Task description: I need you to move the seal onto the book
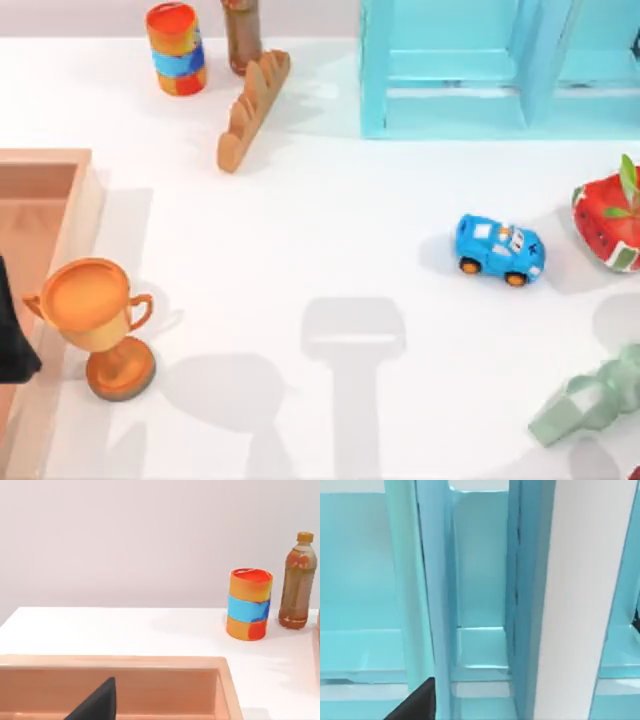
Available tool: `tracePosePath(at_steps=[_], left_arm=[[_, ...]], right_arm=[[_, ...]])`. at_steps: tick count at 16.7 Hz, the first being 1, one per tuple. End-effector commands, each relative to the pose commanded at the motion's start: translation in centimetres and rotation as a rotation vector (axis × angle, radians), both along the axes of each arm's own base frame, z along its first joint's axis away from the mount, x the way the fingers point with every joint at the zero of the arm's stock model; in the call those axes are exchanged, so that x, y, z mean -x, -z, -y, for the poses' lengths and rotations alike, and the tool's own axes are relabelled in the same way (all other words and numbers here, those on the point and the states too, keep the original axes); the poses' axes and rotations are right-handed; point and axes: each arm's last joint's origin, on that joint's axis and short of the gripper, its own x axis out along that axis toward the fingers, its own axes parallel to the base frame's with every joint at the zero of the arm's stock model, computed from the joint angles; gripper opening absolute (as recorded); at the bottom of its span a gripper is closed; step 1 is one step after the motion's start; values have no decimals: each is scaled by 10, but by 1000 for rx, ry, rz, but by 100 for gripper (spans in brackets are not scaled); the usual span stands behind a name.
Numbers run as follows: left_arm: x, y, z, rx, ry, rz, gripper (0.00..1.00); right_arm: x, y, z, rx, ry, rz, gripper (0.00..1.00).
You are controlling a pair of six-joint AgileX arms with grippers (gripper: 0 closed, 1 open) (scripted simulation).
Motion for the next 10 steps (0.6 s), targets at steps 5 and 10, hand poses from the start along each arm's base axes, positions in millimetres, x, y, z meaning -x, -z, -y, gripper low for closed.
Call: tracePosePath(at_steps=[5,10], left_arm=[[0,0,0,0,0,0,100],[0,0,0,0,0,0,100]], right_arm=[[-8,19,11,1,1,11,100],[-8,19,9,-1,-2,7,100]])
